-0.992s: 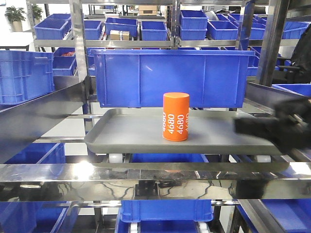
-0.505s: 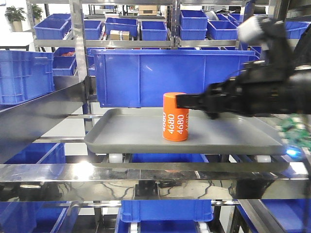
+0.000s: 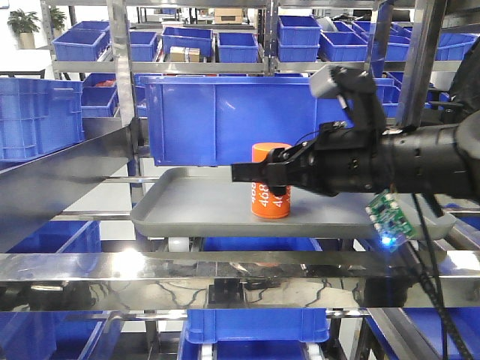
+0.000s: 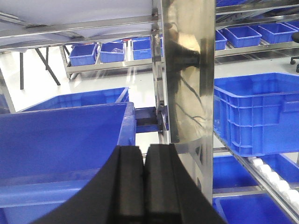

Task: Grab orange capacitor from left shelf to right conveyor
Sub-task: 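Close the right gripper around the orange cylinder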

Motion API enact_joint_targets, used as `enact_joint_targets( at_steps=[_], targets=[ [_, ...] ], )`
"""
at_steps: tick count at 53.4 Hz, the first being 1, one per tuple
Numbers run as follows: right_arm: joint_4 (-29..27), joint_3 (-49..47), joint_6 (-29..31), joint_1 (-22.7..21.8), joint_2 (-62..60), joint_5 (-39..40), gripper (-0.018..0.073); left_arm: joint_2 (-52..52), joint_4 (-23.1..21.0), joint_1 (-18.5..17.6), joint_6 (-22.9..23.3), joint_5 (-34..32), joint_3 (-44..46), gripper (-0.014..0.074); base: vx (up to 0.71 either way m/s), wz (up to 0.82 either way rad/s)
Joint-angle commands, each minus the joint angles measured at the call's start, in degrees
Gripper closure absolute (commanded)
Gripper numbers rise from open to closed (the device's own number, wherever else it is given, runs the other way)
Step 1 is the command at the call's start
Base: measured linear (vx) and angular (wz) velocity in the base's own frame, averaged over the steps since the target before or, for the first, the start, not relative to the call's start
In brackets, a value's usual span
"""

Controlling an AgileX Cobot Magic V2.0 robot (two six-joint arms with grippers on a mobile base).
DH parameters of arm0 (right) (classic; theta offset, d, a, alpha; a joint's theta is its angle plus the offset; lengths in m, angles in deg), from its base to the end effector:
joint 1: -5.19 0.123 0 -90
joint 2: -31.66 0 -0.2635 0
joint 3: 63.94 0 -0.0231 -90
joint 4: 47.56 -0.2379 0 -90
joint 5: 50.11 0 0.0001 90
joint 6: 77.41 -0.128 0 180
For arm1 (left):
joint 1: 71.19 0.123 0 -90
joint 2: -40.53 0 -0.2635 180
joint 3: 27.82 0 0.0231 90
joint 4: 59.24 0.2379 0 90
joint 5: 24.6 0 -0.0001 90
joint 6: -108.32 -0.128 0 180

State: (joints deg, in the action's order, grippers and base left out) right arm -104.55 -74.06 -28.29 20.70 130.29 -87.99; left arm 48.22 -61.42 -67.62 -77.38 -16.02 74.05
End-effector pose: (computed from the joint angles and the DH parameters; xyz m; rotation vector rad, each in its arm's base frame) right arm 0.3474 0.1649 0.3726 -0.5961 1.8636 0.7200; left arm 0.1019 0.0056 0.1887 0.0040 1.6482 0.0900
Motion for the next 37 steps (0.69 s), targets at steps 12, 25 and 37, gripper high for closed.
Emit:
enact_joint_targets(
  at_steps=[12, 25, 37],
  targets=[
    [-4.32, -2.25, 1.41, -0.11, -1.52, 2.81, 0.0043, -0.71, -0.2, 0.14, 0.09, -4.71, -1.86, 0.0602, 0.0, 0.0],
    [-4.39, -2.25, 1.41, -0.11, -1.52, 2.7, 0.0218, -0.71, -0.2, 0.14, 0.09, -4.71, -1.86, 0.0602, 0.0, 0.0],
    [-4.31, -2.25, 1.41, -0.11, -1.65, 2.59, 0.0225, -0.71, -0.2, 0.14, 0.09, -4.71, -1.86, 0.0602, 0.0, 0.0]
  ],
)
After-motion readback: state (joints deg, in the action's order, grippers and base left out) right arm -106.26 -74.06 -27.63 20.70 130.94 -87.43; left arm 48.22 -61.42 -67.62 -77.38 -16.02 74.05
